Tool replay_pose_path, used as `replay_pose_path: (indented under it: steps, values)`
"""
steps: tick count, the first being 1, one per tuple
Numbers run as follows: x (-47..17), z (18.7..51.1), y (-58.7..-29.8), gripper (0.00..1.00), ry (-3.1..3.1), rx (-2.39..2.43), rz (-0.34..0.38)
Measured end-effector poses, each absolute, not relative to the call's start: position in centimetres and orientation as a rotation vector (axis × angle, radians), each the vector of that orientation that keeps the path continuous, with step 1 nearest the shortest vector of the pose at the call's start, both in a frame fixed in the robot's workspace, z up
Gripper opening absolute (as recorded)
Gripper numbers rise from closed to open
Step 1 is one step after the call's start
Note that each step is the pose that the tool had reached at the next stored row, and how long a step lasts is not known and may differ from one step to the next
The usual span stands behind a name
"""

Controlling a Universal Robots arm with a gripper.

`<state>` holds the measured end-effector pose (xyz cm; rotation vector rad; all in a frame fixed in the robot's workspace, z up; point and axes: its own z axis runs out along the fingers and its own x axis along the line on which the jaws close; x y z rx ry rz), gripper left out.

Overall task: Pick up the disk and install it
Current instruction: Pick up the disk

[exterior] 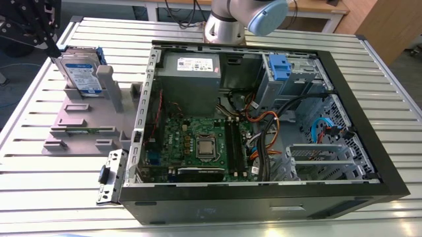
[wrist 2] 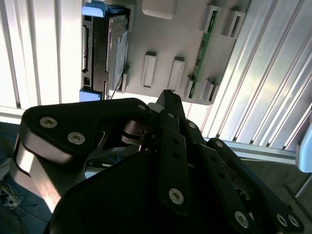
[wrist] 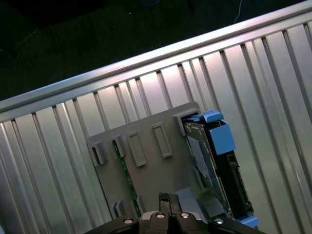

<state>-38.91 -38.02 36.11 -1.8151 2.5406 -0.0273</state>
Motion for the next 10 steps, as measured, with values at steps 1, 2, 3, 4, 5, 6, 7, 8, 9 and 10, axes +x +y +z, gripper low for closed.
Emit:
replay_pose_path:
  steps: [1, 2, 3, 4, 5, 6, 7, 8, 9, 10]
  values:
    - [-38.91, 36.11, -38.02, 0.11, 2.54, -1.816, -0.027]
    - [-38.91, 36.11, -38.02, 0.11, 2.54, -1.817, -0.027]
    - [-38.9, 36.11, -38.02, 0.11, 2.539, -1.817, -0.027]
    - [-38.91, 36.11, -38.02, 0.11, 2.539, -1.818, -0.027]
    - [-38.91, 36.11, -38.02, 0.11, 2.538, -1.819, -0.027]
    - [-38.91, 36.11, -38.02, 0.11, 2.538, -1.819, -0.027]
    - [-38.91, 36.11, -38.02, 0.11, 2.537, -1.82, -0.027]
    - [-38.91, 36.11, -38.02, 0.11, 2.536, -1.821, -0.027]
    - [-38.91, 36.11, -38.02, 0.11, 2.536, -1.822, -0.027]
    - [-38.91, 36.11, -38.02, 0.11, 2.535, -1.823, -0.027]
